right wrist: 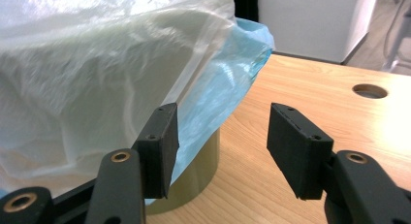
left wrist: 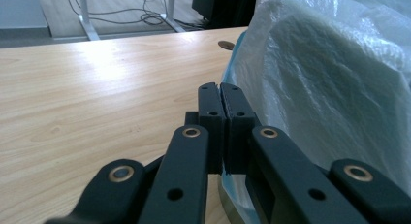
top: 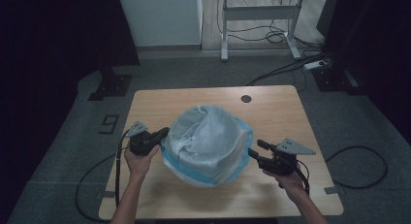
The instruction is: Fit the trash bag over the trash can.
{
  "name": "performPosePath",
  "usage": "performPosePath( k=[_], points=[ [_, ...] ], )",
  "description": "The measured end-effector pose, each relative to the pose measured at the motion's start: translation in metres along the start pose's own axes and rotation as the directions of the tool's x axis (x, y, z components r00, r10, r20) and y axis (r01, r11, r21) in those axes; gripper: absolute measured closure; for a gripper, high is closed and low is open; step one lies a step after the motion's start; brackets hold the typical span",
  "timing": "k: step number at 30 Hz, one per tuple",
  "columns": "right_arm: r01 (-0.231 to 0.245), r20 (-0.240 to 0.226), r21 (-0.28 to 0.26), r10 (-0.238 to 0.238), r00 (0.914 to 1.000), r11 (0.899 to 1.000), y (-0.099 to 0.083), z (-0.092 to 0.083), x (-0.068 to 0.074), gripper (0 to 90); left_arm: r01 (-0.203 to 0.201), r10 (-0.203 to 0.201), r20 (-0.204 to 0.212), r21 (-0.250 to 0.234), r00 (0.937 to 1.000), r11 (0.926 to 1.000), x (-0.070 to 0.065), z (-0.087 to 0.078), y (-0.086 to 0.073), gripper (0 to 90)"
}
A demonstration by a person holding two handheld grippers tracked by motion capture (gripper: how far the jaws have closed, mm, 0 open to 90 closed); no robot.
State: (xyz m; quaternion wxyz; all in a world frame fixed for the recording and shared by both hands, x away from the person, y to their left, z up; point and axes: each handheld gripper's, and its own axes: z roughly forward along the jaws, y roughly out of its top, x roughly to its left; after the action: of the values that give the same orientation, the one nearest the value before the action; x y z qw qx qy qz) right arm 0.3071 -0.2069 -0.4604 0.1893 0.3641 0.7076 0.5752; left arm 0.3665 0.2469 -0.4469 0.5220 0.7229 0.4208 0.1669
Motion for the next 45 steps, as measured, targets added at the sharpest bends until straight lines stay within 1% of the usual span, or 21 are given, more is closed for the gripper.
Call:
performPosePath(
  k=[4, 6, 11, 14, 15, 18, 20, 22, 23, 24, 25, 26, 28, 29, 31, 33, 37, 39, 40, 41, 45],
  points=[
    [-0.064, -0.057, 0.010, 0.065, 0.9963, 0.998, 0.001, 0.008, -0.009, 43.8, 0.004, -0.004, -0.004, -0.008, 1.0000, 1.0000, 0.001, -0.001, 0.000, 88.0],
    [-0.096, -0.095, 0.009, 0.096, 0.9907, 0.995, 0.000, 0.012, -0.011, 44.0, 0.001, -0.001, -0.004, -0.008, 1.0000, 1.0000, 0.001, -0.002, 0.000, 88.0],
    [-0.102, -0.130, 0.019, 0.103, 0.9861, 0.995, -0.001, 0.018, -0.009, 48.3, 0.000, 0.000, -0.001, -0.011, 1.0000, 0.9999, 0.000, -0.002, 0.001, 88.0],
    [-0.096, -0.145, 0.017, 0.097, 0.9846, 0.995, 0.000, 0.019, -0.007, 60.5, -0.002, 0.002, -0.001, -0.009, 1.0000, 1.0000, 0.000, -0.002, 0.000, 87.9],
    [-0.092, -0.144, 0.013, 0.092, 0.9852, 0.996, 0.000, 0.020, -0.006, 67.0, -0.003, 0.003, -0.002, -0.010, 1.0000, 0.9999, 0.000, -0.002, 0.000, 87.9],
    [-0.064, -0.124, 0.004, 0.064, 0.9902, 0.998, 0.002, 0.020, -0.003, 83.1, -0.004, 0.004, -0.004, -0.011, 1.0000, 0.9999, 0.000, -0.002, 0.000, 88.0],
    [-0.044, -0.098, 0.001, 0.044, 0.9942, 0.999, 0.004, 0.020, -0.001, 89.0, -0.005, 0.005, -0.009, -0.011, 0.9999, 0.9999, 0.000, -0.002, 0.000, 88.1],
    [-0.047, -0.066, 0.010, 0.048, 0.9967, 0.999, 0.004, 0.020, -0.001, 89.1, -0.005, 0.005, -0.013, -0.009, 0.9999, 0.9999, 0.000, -0.002, 0.000, 88.2],
    [-0.063, -0.025, 0.030, 0.064, 0.9977, 0.998, 0.003, 0.021, -0.003, 89.2, -0.005, 0.005, -0.013, -0.009, 0.9999, 0.9999, 0.000, -0.002, 0.000, 88.3],
    [-0.063, -0.025, 0.030, 0.064, 0.9977, 0.998, 0.003, 0.021, -0.003, 89.2, -0.006, 0.006, -0.014, -0.007, 0.9999, 1.0000, 0.000, -0.002, 0.000, 88.3],
    [-0.090, 0.003, 0.059, 0.090, 0.9959, 0.994, -0.003, 0.025, -0.008, 89.2, -0.011, 0.011, -0.018, -0.001, 0.9998, 0.9999, -0.001, -0.002, 0.000, 88.3],
    [-0.090, 0.003, 0.059, 0.090, 0.9959, 0.994, -0.003, 0.025, -0.008, 89.2, -0.011, 0.011, -0.018, -0.001, 0.9998, 0.9999, -0.001, -0.002, 0.000, 88.4],
    [-0.088, 0.035, 0.116, 0.085, 0.9958, 0.989, -0.015, 0.034, -0.011, 89.2, -0.016, 0.016, -0.017, 0.006, 0.9997, 0.9999, -0.002, -0.001, 0.000, 88.5],
    [-0.088, 0.035, 0.116, 0.085, 0.9958, 0.989, -0.015, 0.034, -0.011, 89.2, -0.018, 0.019, -0.016, 0.010, 0.9997, 0.9998, -0.003, 0.000, -0.001, 88.5],
    [-0.076, 0.053, 0.158, 0.069, 0.9962, 0.984, -0.025, 0.042, -0.012, 89.3, -0.021, 0.021, -0.014, 0.021, 0.9997, 0.9996, -0.003, 0.001, -0.001, 88.8],
    [-0.072, 0.072, 0.229, 0.057, 0.9958, 0.971, -0.040, 0.053, -0.010, 89.2, -0.028, 0.029, -0.014, 0.038, 0.9995, 0.9989, -0.004, 0.003, -0.002, 89.0],
    [-0.060, 0.071, 0.256, 0.043, 0.9966, 0.965, -0.048, 0.059, -0.006, 89.3, -0.041, 0.042, -0.013, 0.054, 0.9991, 0.9977, -0.005, 0.004, -0.003, 89.0],
    [-0.066, 0.070, 0.270, 0.049, 0.9963, 0.961, -0.052, 0.062, -0.004, 89.2, -0.018, 0.018, 0.001, 0.056, 0.9998, 0.9982, -0.004, 0.006, -0.007, 89.0],
    [-0.066, 0.070, 0.270, 0.049, 0.9963, 0.961, -0.052, 0.062, -0.004, 89.2, -0.018, 0.018, 0.001, 0.056, 0.9998, 0.9982, -0.004, 0.006, -0.007, 89.0],
    [-0.060, 0.065, 0.285, 0.043, 0.9969, 0.957, -0.055, 0.064, -0.002, 89.2, -0.003, 0.003, 0.003, 0.057, 1.0000, 0.9984, -0.002, 0.006, -0.010, 89.1],
    [-0.052, 0.061, 0.295, 0.036, 0.9975, 0.954, -0.061, 0.066, 0.001, 89.2, -0.002, 0.002, 0.003, 0.064, 1.0000, 0.9980, -0.002, 0.005, -0.014, 89.0]
  ],
)
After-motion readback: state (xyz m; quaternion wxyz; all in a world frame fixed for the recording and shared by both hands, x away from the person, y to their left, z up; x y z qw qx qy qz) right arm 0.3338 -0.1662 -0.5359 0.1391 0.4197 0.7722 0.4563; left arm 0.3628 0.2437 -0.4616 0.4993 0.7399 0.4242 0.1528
